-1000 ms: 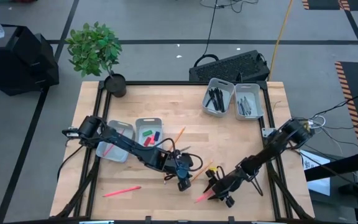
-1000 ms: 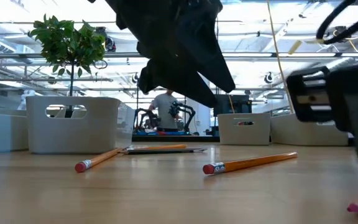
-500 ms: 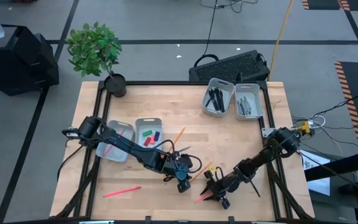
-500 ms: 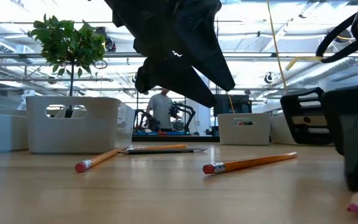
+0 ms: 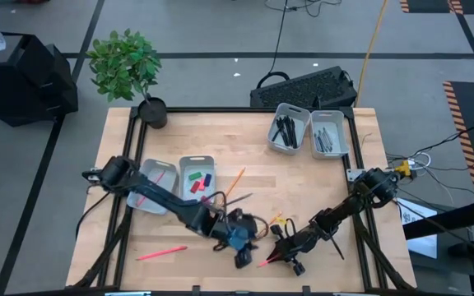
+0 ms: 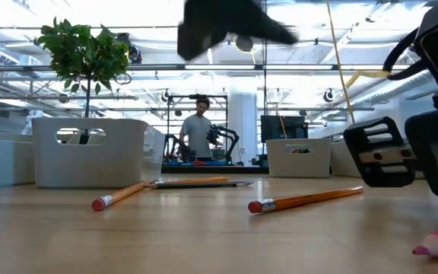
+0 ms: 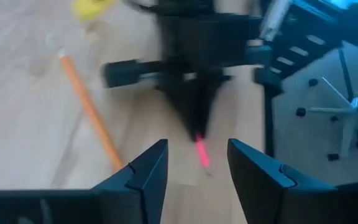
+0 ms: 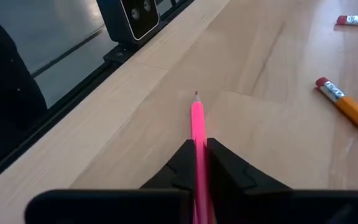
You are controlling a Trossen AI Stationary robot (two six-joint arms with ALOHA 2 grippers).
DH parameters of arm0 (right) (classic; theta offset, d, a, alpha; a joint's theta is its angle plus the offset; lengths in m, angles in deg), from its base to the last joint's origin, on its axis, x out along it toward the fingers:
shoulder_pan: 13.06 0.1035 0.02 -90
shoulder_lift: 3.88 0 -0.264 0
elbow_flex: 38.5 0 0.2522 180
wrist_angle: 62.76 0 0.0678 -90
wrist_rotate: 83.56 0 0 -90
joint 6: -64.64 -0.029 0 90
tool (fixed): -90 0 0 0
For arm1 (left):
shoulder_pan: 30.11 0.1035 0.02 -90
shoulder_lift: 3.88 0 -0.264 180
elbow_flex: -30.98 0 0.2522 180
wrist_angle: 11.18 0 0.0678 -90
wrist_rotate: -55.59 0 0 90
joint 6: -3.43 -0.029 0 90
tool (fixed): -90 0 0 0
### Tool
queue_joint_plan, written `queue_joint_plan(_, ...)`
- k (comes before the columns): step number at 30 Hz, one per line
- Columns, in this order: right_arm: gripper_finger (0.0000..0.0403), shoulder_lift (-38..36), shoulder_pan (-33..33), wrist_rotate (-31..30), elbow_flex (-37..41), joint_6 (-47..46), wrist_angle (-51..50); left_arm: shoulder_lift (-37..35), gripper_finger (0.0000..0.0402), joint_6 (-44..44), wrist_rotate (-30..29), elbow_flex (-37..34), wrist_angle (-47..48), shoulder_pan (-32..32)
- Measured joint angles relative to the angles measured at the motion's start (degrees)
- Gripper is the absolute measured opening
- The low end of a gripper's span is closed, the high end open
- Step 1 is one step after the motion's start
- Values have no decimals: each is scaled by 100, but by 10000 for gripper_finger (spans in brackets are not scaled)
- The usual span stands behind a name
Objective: Sort crayons/erasers/pens/pencils in bins
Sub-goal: Put the pink pencil into the bottom left gray bin
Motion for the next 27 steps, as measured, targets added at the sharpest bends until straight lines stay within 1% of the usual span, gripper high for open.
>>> queue_joint_plan(3,18,4,-43,38,1,-60,31,0,170,-190,-270,109,19,-262)
queue_joint_plan(7,13,-2,-68,50,-70,-51,41,5,170,-153,-608,-47,28,-491)
queue_joint_plan(14,13,-14,-68,45,-280,-25,33,10,170,-74,-684,-144,25,-601)
queue_joint_plan(17,13,-100,-71,27,-355,6,-52,9,170,141,-674,-145,19,-579)
queue_joint_plan(20,12,-313,-68,-54,-410,136,-362,9,170,381,-391,-145,32,-539)
queue_joint_plan(27,10,-961,-116,-134,-419,367,-1084,9,170,647,393,-145,-34,-309)
